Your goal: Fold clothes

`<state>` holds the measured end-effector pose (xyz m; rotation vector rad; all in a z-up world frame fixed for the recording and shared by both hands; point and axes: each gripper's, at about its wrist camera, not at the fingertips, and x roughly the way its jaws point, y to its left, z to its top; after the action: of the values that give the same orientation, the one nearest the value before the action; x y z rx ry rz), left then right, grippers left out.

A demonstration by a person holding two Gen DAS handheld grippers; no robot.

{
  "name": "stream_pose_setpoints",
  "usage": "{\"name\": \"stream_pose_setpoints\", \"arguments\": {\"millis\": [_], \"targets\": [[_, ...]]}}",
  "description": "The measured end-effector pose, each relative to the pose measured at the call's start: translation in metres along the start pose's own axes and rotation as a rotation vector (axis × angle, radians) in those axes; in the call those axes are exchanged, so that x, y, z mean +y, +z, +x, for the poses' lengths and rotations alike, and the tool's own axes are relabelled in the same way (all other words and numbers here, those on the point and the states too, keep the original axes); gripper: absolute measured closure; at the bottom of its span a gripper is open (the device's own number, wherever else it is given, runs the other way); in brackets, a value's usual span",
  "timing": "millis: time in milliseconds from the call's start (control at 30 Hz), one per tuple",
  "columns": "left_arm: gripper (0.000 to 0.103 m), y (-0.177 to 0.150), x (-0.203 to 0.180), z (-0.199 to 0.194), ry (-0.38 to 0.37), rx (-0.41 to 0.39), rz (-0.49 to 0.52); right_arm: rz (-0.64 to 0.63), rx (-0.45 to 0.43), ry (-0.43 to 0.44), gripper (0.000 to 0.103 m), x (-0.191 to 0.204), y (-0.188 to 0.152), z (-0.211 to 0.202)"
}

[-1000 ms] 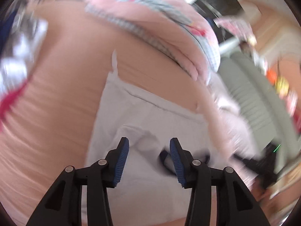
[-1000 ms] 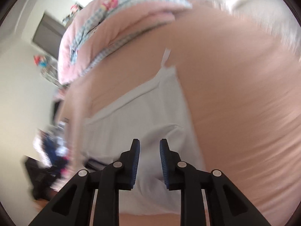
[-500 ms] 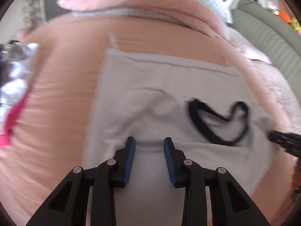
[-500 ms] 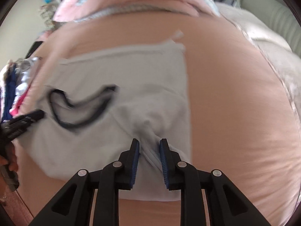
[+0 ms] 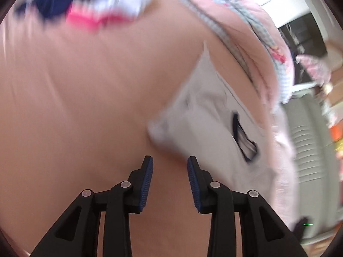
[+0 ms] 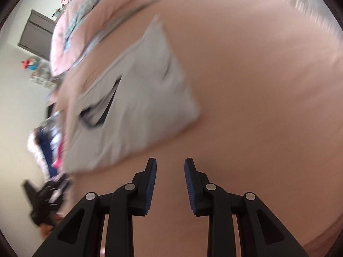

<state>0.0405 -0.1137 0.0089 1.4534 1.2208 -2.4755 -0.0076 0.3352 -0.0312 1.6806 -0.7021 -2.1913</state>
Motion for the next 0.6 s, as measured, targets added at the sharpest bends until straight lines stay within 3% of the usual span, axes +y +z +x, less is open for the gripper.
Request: {"name": "stream_pose_setpoints", "arguments": {"millis": [167,233,367,400,433,533,600], "targets": [[0.071,0.001,-0.016,0.018,-0.116,0.023,-0.024,0.093,-0.055,0.048,0.076,0.002,0.007,0.02],[0.056,0.007,-0.018,0.025,-0.11,0.011,-0.062,0.121,-0.078,0.044,0.076,0.002,0.017,0.026],[0.056,0.013,-0.023,0.038,-0.071,-0.054,-0.112,0.165,-0.14,0.044,0.076,0.001,0.03,0.036],[0.057,0.014,-0.026,0.041,-0.058,-0.069,-0.105,0.175,-0.158,0.051,0.076,0.0,0.032,0.039],[0.07,0.015,-0.029,0.044,-0.041,-0.083,-0.092,0.164,-0.18,0.046,0.077,0.002,0.035,0.041],[0.082,0.016,-0.039,0.04,0.006,-0.093,-0.044,0.1,-0.219,-0.019,0.095,0.011,0.037,0.04],[0.084,0.011,-0.049,0.029,0.035,-0.105,0.012,0.038,-0.236,-0.083,0.102,0.022,0.034,0.033]]}}
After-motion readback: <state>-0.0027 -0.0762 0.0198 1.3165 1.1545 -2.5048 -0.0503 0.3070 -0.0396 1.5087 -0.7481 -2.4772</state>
